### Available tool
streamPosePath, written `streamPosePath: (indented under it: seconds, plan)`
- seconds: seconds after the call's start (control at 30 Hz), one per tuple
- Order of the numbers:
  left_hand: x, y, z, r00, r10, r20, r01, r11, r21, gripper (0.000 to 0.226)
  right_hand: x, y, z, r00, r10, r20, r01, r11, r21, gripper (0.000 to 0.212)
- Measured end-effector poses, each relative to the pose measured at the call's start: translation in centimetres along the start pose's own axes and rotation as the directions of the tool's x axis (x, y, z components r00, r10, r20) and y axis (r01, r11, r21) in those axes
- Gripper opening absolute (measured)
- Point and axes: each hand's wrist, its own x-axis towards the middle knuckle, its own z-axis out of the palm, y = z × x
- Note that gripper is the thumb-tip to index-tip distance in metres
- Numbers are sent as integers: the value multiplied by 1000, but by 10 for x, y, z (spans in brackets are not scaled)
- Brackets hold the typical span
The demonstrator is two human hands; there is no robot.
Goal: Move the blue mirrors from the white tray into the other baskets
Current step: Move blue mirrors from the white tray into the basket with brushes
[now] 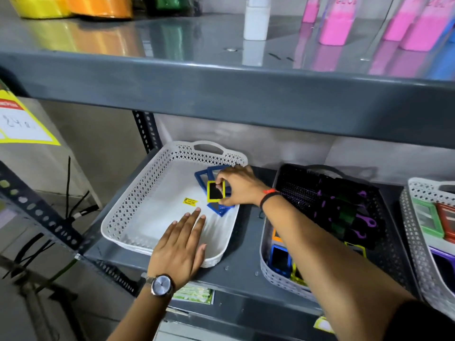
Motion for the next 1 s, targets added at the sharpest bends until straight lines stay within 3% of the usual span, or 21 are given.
streamPosePath:
  seconds: [0.13,0.23,0.47,0.6,0.73,0.8,0.93,1.0]
  plan:
    - [1,1,1,1000,6,-6,-6,1000,9,53,-52,30,-30,992,118,-42,-120,992,-50,60]
    - [1,2,0,1000,11,-12,-11,1000,8,53,-104,56,-45,975,220,-37,-221,975,-21,63]
    - [3,1,1,1000,14,-12,-14,1000,1,55,-236,114,-36,891,436,123,-429,900,-79,32]
    - [3,0,1,1000,21,-3,-21,1000,1,55,-268,117,-17,834,470,289,-420,880,-221,69]
    - [3,0,0,1000,23,-3,-23,1000,2,55,-281,118,-1,842,452,294,-424,892,-159,17]
    - [4,0,0,1000,24,-6,-24,1000,-1,55,-285,122,6,852,440,285,-421,898,-128,13]
    - [3,1,0,1000,22,-11,-22,1000,-4,54,-285,118,9,865,444,233,-424,896,-134,25]
    - [3,1,0,1000,19,-14,-19,1000,-8,54,-284,115,9,865,451,219,-434,893,-122,15]
